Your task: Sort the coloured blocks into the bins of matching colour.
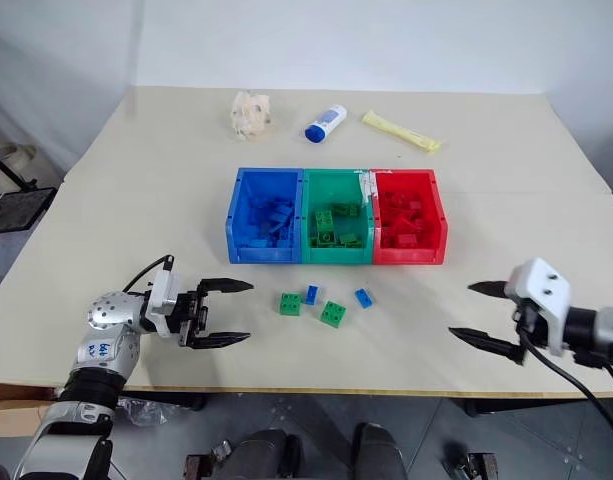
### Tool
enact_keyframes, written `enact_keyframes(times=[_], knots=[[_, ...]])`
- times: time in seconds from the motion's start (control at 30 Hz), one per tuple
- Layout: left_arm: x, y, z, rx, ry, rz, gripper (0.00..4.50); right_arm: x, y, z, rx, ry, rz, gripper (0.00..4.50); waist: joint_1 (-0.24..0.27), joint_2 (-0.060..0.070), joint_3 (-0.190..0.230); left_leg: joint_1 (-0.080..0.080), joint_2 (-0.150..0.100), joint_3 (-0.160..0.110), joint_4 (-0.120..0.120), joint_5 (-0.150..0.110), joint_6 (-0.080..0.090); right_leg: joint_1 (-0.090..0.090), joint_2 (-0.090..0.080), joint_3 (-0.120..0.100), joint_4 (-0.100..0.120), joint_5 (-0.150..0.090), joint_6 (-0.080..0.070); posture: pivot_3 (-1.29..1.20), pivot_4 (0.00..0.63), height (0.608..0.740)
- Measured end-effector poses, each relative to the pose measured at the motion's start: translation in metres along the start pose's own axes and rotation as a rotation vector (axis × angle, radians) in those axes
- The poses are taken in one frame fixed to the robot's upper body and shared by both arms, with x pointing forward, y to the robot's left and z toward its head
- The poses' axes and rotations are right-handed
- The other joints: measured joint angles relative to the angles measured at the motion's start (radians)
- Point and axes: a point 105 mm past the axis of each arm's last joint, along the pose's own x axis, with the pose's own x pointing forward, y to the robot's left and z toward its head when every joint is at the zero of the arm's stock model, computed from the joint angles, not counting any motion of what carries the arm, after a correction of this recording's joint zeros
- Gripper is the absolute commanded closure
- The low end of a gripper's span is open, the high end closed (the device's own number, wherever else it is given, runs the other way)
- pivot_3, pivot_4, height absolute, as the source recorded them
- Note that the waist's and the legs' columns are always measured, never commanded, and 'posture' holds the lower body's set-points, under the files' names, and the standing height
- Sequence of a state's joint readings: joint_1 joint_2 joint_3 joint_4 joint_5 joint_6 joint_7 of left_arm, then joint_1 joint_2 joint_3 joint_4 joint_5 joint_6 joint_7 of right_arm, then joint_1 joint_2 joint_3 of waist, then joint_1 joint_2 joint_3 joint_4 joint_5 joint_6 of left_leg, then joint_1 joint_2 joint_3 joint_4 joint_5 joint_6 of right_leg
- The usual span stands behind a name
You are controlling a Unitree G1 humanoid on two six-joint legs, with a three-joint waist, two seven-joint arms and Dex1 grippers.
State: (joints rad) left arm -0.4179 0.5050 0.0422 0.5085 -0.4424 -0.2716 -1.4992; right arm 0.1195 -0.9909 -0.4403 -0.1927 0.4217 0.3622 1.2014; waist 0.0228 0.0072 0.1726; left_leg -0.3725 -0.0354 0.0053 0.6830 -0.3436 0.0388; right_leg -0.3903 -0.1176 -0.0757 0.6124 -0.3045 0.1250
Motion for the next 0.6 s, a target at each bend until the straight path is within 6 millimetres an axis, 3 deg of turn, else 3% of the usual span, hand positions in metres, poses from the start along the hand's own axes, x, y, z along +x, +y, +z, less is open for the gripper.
enact_keyframes(times=[0.17, 0.27, 0.6], knots=[[-0.003, 0.001, -0.001, 0.0, 0.005, 0.012, 0.0, -0.003, 0.002, 0.005, -0.017, -0.008, 0.002, 0.02, -0.001, 0.0, 0.0, 0.001, 0.001, 0.0, 0.0, 0.0, 0.0, 0.0, -0.001, 0.002, 0.0, 0.0, 0.0, 0.0, 0.15, 0.74], [-0.004, 0.002, 0.0, 0.005, 0.005, 0.016, 0.0, 0.008, 0.002, 0.017, -0.042, -0.031, 0.012, 0.02, -0.001, 0.0, 0.0, 0.001, 0.001, 0.0, 0.0, 0.0, 0.0, 0.0, -0.001, 0.003, -0.001, 0.0, 0.0, 0.0, 0.15, 0.74], [0.0, 0.0, 0.001, 0.017, -0.002, 0.005, 0.0, 0.11, 0.022, 0.049, -0.021, -0.172, 0.111, 0.02, -0.004, -0.001, 0.0, 0.0, 0.001, -0.001, 0.0, 0.0, -0.001, -0.001, 0.0, 0.003, 0.001, 0.0, 0.0, 0.0, 0.15, 0.74]])
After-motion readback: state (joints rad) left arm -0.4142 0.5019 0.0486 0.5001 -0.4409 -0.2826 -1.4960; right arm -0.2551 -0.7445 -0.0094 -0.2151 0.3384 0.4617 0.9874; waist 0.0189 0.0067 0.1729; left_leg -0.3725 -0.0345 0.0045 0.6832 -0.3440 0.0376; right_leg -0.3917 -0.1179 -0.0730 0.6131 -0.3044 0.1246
